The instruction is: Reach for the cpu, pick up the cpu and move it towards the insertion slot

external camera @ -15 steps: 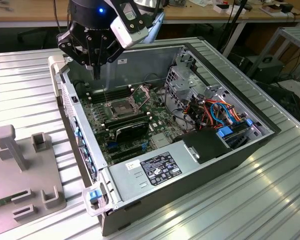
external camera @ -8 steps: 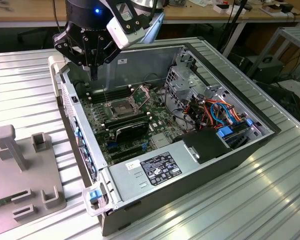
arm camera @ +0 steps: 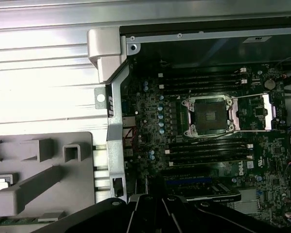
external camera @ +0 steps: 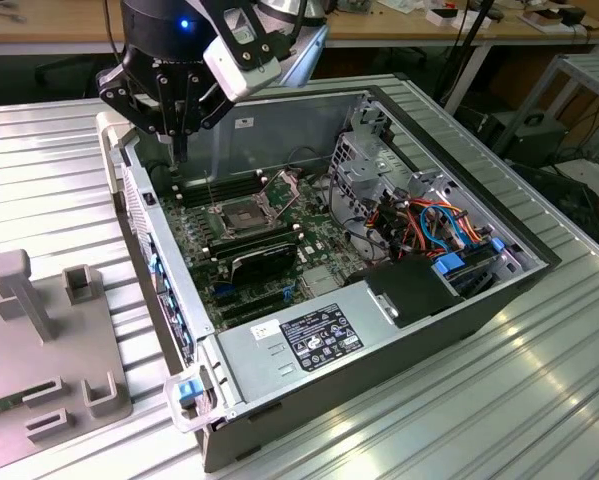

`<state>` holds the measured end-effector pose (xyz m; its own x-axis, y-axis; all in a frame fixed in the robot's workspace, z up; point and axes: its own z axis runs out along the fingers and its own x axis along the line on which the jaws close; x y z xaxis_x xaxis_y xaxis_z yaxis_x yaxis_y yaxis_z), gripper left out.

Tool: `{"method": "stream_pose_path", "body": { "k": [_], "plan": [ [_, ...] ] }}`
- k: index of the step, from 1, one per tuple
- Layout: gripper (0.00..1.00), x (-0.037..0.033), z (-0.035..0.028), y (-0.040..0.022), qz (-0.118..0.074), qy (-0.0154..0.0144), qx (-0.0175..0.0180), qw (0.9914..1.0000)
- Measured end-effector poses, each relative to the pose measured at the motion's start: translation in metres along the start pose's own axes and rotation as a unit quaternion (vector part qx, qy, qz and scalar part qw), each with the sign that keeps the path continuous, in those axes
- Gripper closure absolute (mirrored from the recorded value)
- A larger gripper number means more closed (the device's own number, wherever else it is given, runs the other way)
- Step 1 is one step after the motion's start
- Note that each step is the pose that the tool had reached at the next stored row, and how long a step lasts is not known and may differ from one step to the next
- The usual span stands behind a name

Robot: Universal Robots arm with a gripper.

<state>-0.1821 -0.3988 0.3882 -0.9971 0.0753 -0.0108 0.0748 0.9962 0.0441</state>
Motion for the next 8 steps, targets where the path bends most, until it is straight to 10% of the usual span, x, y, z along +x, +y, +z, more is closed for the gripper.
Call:
{"method": "stream_pose_path", "body": {
  "k": [8],
  "plan": [
    [0.89,0.0075,0.0012,-0.0006,0.000,0.0017,0.0001,1.00000]
  ]
}}
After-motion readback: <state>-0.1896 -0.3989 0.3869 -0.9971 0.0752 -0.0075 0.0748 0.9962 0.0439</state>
